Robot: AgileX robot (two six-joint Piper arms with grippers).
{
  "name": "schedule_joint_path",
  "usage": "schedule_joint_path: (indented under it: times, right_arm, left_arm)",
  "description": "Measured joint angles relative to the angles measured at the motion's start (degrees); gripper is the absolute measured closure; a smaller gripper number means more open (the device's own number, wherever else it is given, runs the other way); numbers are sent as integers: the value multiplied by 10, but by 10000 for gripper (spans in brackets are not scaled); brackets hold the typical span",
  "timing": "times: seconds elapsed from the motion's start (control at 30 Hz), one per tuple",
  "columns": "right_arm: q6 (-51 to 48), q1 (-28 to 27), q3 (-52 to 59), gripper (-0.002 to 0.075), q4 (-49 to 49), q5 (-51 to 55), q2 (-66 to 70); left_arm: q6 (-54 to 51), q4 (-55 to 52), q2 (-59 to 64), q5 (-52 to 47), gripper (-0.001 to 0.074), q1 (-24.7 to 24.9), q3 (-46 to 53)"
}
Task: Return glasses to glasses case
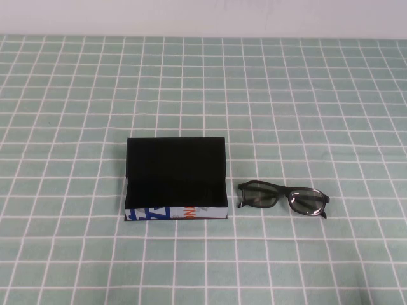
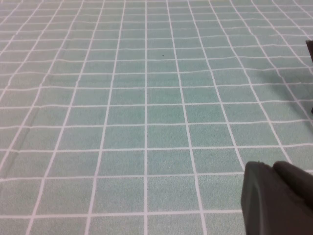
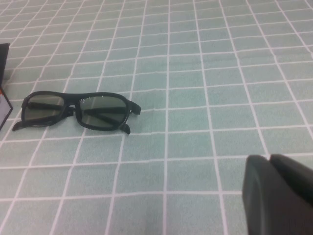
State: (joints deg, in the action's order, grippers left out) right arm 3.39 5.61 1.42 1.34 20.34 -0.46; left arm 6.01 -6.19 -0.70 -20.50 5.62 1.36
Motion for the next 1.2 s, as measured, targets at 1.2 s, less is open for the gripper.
schedule_joint_path:
  times: [1.2]
  right_arm:
    - [0, 0, 1, 738, 0, -169, 0]
  left_arm:
    - [0, -7, 0, 168, 736, 0, 1]
